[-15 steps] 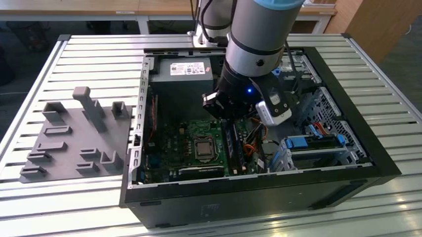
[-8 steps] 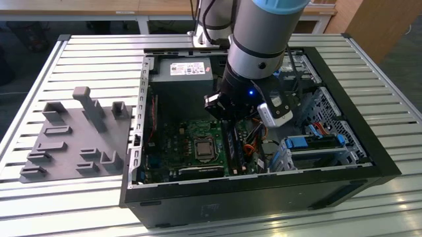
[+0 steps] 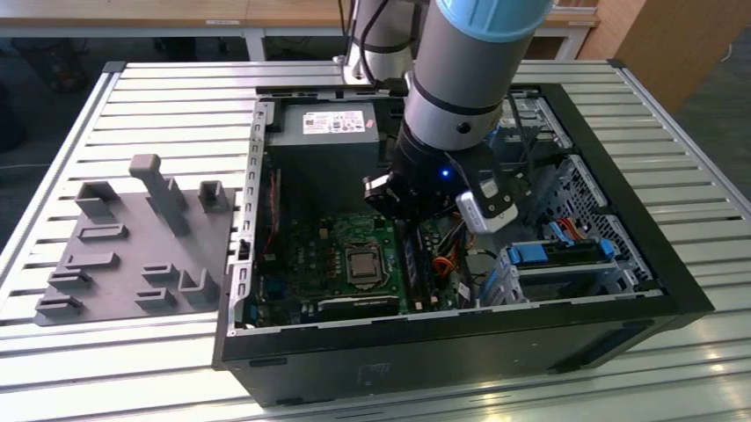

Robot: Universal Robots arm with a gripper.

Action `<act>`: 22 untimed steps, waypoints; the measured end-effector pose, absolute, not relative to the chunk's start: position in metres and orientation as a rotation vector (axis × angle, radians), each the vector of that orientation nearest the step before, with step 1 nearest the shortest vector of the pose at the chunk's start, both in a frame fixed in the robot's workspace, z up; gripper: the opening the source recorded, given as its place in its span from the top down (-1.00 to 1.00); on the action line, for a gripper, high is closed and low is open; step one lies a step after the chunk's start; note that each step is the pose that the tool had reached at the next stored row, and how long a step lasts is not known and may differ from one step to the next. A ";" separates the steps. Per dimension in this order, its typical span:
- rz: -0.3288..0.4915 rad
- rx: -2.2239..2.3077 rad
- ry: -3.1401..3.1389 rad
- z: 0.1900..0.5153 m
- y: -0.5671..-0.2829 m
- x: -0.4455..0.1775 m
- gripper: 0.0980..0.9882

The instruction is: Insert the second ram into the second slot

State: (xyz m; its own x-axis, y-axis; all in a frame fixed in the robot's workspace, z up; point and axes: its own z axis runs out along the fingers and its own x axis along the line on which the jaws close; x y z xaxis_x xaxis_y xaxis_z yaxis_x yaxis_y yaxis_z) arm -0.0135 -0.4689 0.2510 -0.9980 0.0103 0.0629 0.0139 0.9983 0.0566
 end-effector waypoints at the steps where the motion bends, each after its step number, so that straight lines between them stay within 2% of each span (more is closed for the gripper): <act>1: -0.088 -0.014 -3.078 0.250 -0.469 -0.013 0.93; 22: -0.088 -0.005 -3.077 0.234 -0.470 -0.009 0.93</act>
